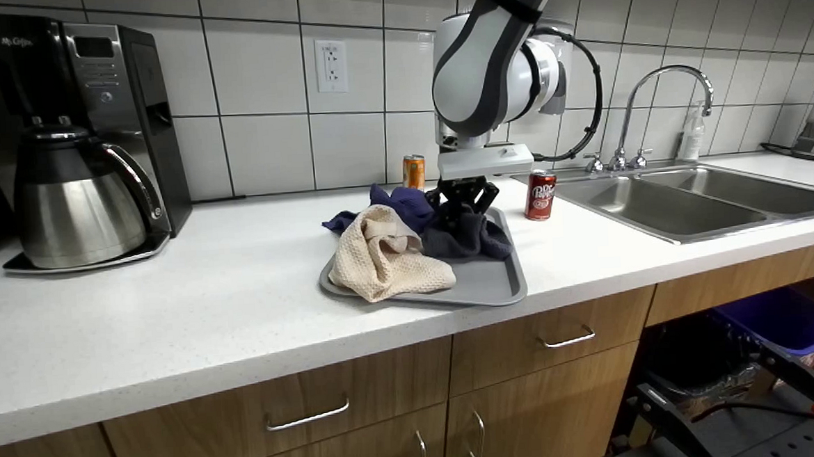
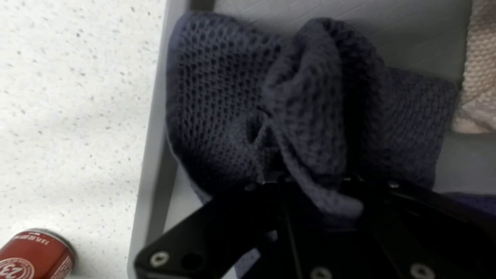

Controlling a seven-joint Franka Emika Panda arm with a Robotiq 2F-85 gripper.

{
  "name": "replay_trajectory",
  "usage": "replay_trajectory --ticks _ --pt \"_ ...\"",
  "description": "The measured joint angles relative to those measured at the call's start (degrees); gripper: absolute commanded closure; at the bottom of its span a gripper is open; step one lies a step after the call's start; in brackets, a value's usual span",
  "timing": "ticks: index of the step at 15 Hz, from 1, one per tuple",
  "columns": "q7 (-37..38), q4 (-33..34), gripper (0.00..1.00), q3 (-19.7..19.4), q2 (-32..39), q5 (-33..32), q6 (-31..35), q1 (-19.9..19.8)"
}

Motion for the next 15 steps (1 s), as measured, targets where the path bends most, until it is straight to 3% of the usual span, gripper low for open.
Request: replay_trajectory --ticks 15 --pt "5.79 -9.57 0.97 -5.00 -11.99 -3.05 -0.05 2.20"
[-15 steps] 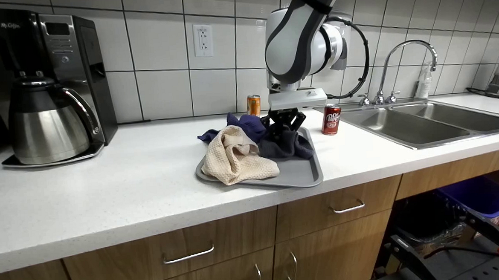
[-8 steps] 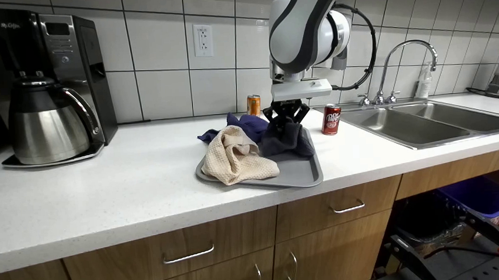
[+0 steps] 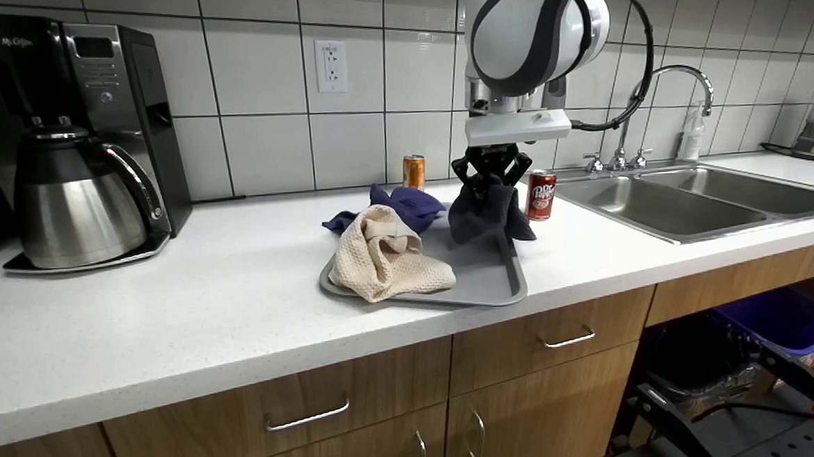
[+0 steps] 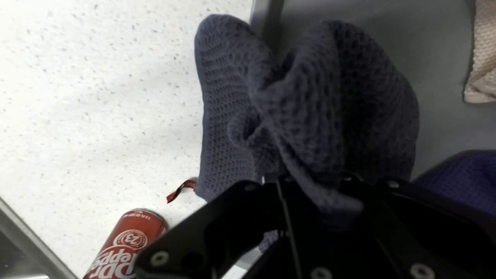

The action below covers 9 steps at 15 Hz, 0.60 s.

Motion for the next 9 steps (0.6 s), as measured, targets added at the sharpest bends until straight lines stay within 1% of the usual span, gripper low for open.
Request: replay_trajectory --ticks 4,9 --pt "3.55 -3.36 0.97 -0.58 -3.87 -2.83 -0.06 -0.88" --pt "6.98 -7.85 0.97 -0.54 -8.53 -5.87 -0.41 -3.48"
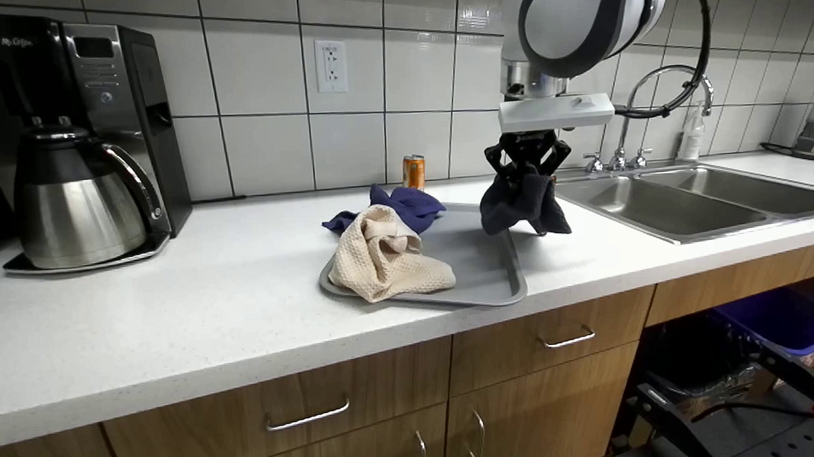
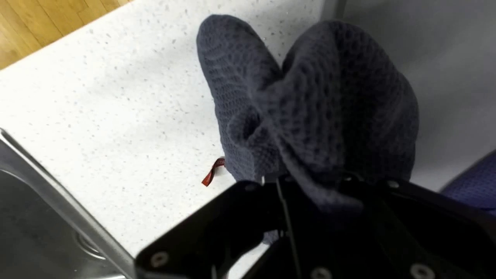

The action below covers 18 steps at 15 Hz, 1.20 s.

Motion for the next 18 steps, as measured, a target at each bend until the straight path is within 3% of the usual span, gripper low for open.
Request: replay_trajectory --ticks 7,18 --pt "0.29 -3.76 0.97 0.50 -3.66 -0.60 -0.07 -5.68" --pt "0.20 -2.66 0.97 0.56 -0.62 -0.63 0.02 -11.67"
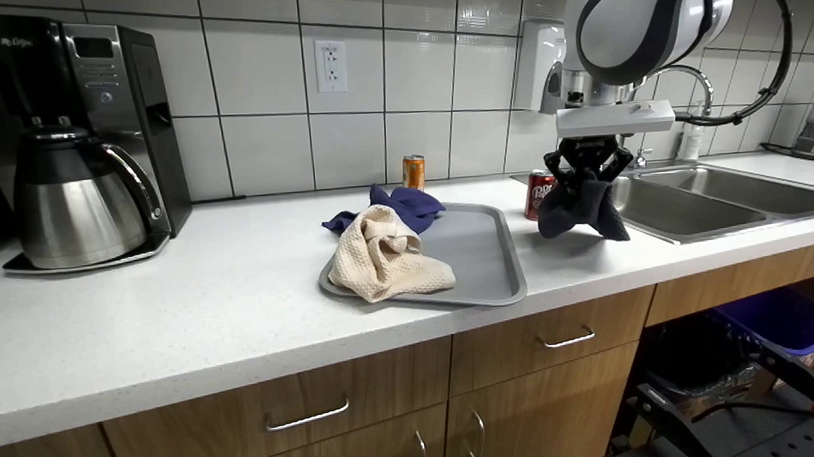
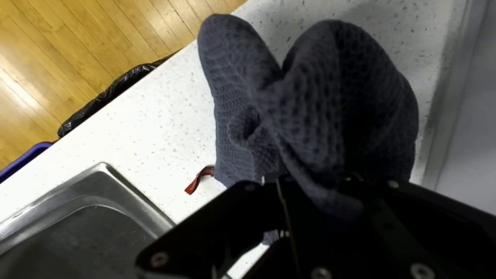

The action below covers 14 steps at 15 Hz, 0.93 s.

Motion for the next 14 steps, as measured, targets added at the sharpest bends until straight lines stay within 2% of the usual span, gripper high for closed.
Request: replay_trajectory --ticks 14 --pt "-0.55 9.49 0.97 -2.59 12.91 2.71 0.04 -0.63"
